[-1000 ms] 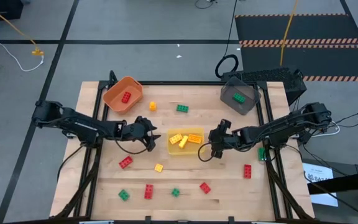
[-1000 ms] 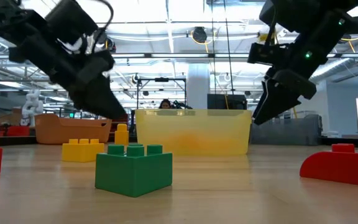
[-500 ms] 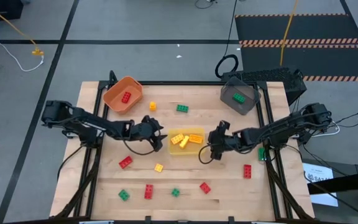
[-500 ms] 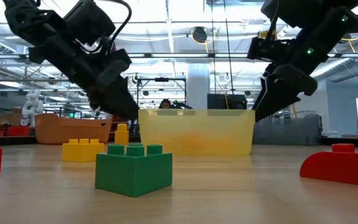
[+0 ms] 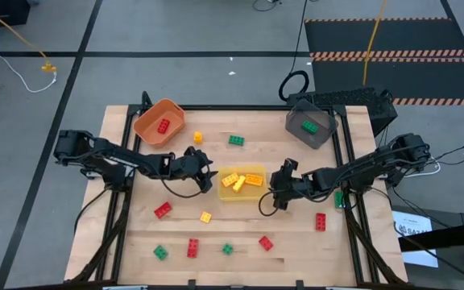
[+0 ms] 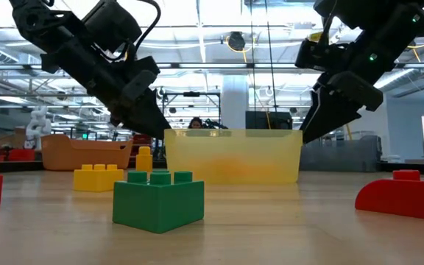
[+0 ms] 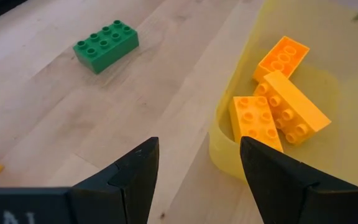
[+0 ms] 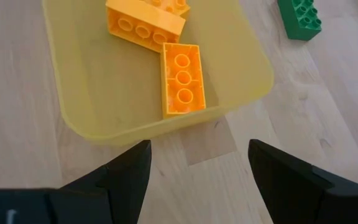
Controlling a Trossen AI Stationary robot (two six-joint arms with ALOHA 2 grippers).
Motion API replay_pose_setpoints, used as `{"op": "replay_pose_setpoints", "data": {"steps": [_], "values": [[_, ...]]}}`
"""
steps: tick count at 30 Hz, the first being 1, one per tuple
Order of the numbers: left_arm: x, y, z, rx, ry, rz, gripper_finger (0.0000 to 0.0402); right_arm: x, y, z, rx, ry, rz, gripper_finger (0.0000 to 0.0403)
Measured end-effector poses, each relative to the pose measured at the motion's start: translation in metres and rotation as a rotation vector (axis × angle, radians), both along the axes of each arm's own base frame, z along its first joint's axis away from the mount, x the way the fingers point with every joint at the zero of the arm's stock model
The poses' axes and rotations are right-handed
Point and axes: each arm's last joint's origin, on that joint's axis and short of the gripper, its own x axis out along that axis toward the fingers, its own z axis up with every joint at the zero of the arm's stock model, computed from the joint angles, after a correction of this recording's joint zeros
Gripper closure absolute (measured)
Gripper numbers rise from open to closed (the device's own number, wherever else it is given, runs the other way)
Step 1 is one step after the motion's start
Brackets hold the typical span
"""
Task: Sort & place blocks by color
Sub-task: Put the bottom yellow 4-stud game piece into the yellow bin
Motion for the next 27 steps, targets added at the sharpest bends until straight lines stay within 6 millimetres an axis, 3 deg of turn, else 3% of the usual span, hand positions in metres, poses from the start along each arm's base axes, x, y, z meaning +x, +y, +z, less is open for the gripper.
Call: {"op": "replay_pose_setpoints", "data": {"steps": [15, 23, 27], "values": [[-0.007, -0.001, -0.006, -0.04, 0.099, -0.009, 0.0176, 0.002, 0.01, 0.002, 0.04, -0.045, 0.037, 0.0145], [-0.009, -0.002, -0.008, -0.057, 0.116, -0.012, 0.0176, -0.008, 0.006, -0.011, 0.024, 0.007, 0.029, 0.0145], [-0.015, -0.006, -0.01, -0.176, 0.176, -0.068, 0.0176, -0.014, 0.004, -0.018, 0.016, 0.05, 0.021, 0.0145]]}}
